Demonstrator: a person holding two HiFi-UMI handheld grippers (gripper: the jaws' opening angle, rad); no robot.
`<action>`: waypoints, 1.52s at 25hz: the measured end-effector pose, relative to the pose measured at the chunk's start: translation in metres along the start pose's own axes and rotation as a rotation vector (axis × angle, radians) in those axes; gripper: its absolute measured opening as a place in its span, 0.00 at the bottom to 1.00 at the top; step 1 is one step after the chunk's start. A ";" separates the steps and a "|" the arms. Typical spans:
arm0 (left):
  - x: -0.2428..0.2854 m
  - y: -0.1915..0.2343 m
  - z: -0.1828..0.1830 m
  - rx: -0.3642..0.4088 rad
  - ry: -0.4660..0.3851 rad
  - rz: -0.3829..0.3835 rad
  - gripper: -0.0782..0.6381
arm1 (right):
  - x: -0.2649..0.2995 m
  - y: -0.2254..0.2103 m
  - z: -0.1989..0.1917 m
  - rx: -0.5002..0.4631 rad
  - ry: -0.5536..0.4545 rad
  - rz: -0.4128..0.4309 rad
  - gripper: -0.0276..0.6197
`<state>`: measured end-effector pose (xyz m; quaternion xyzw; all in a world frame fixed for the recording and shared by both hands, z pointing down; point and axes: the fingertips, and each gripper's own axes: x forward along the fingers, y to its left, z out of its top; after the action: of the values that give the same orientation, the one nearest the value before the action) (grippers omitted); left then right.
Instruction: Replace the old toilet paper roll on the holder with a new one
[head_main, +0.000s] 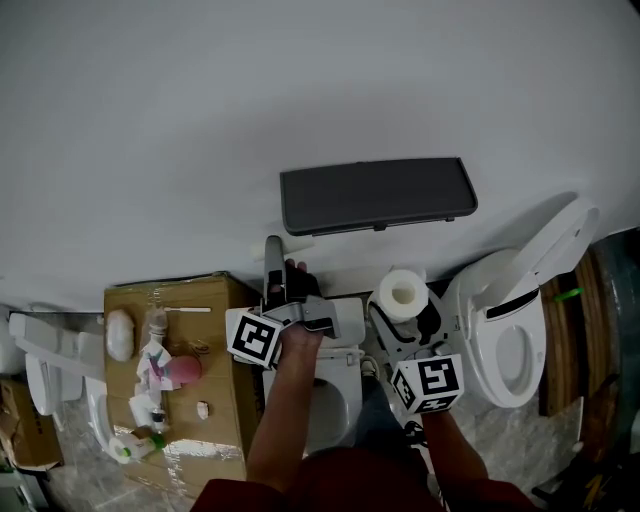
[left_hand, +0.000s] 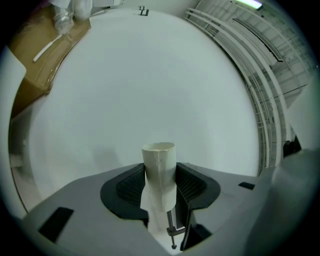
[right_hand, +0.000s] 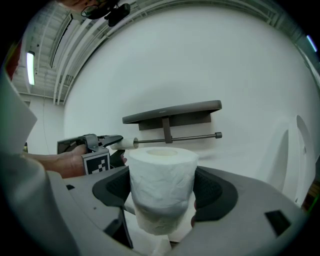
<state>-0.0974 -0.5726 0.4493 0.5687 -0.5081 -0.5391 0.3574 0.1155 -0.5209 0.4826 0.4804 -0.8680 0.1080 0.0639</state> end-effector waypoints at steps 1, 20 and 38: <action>-0.003 0.000 0.007 0.007 -0.012 0.001 0.40 | 0.003 0.004 0.000 -0.001 0.001 0.010 0.63; -0.074 -0.030 0.077 1.452 0.176 0.315 0.39 | 0.034 0.112 0.007 -0.026 0.017 0.217 0.63; -0.106 -0.033 0.081 1.573 0.185 0.376 0.39 | 0.090 0.138 0.000 0.152 0.058 0.291 0.63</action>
<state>-0.1597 -0.4519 0.4308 0.6006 -0.7937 0.0937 -0.0215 -0.0490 -0.5236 0.4843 0.3500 -0.9155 0.1951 0.0361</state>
